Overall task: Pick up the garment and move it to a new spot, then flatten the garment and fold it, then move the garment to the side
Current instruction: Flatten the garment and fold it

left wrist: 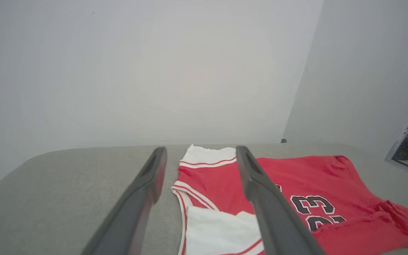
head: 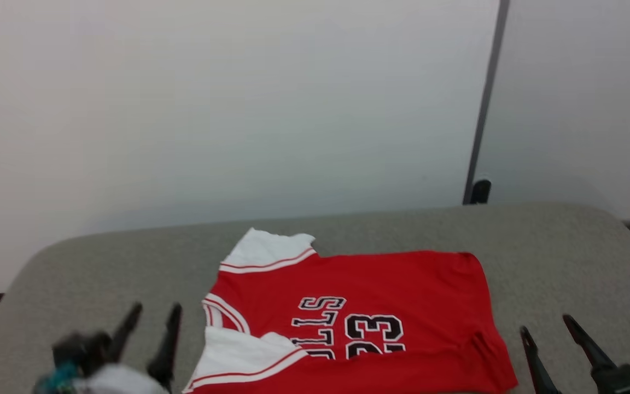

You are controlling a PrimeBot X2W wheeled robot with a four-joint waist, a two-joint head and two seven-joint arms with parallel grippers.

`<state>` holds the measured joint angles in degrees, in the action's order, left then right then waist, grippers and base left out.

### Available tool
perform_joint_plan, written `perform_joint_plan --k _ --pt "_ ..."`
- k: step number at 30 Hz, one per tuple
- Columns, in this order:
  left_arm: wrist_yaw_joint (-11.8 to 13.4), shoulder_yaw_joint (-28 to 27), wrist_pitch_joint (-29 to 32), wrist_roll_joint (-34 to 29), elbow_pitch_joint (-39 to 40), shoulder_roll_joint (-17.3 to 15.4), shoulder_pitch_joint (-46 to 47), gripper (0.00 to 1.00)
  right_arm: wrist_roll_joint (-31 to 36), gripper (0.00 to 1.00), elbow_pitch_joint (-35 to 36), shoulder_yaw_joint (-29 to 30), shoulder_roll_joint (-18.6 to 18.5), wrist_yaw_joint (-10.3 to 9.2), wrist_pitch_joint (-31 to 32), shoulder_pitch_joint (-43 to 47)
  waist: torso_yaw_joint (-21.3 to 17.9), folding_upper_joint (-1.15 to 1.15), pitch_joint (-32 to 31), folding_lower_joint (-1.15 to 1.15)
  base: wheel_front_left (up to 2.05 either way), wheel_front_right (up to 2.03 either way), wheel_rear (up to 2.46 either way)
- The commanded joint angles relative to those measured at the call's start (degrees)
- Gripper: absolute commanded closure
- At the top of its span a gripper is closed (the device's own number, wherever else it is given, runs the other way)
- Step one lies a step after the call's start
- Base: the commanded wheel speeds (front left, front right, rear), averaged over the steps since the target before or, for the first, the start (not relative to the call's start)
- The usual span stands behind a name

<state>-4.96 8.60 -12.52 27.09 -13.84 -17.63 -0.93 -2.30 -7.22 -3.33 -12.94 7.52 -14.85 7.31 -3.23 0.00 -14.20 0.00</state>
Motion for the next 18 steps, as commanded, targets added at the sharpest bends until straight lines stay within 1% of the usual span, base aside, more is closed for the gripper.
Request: perform_joint_plan --k 1,4,6,8,13,15,18 --pt "-0.8 -0.1 1.4 0.8 -1.1 -1.2 2.9 0.00 0.3 0.00 0.3 -0.7 -0.2 -0.06 0.0 -1.4 -3.6 0.00 3.9 0.00 0.00 0.00 0.00" --pt "-1.8 0.6 6.1 2.7 -3.7 -4.2 9.5 0.00 -0.1 0.00 0.6 -1.5 0.1 -0.06 0.0 -3.2 -5.1 0.00 7.0 0.00 0.00 0.00 0.00" --pt "-2.2 1.2 9.8 5.0 -5.4 -5.3 14.4 0.00 -0.1 0.00 0.8 -2.0 0.4 -0.06 0.0 -3.9 -5.7 0.00 9.0 0.00 0.00 0.00 0.00" --pt "-2.5 2.0 14.2 7.4 -7.2 -6.7 19.1 0.00 0.2 0.00 1.1 -2.7 0.5 -0.06 0.1 -4.6 -6.3 0.00 11.2 0.00 0.00 0.00 0.00" --pt "-2.6 6.2 24.3 11.6 -10.3 -10.8 31.7 0.00 0.0 0.00 2.2 -3.7 0.9 -0.06 0.3 -6.2 -7.4 0.00 17.1 0.00 0.00 0.00 0.00" --pt "-2.6 7.1 28.0 11.9 -11.6 -12.8 37.1 0.00 0.3 0.00 2.9 -4.0 1.1 -0.06 0.2 -7.4 -7.8 0.00 20.5 0.00 0.00 0.00 0.00" --pt "-2.4 7.5 32.8 12.2 -14.5 -13.2 44.7 0.00 0.4 0.00 3.7 -4.0 1.8 -0.06 0.0 -9.0 -8.3 0.00 25.0 0.00 0.00 0.00 0.00"
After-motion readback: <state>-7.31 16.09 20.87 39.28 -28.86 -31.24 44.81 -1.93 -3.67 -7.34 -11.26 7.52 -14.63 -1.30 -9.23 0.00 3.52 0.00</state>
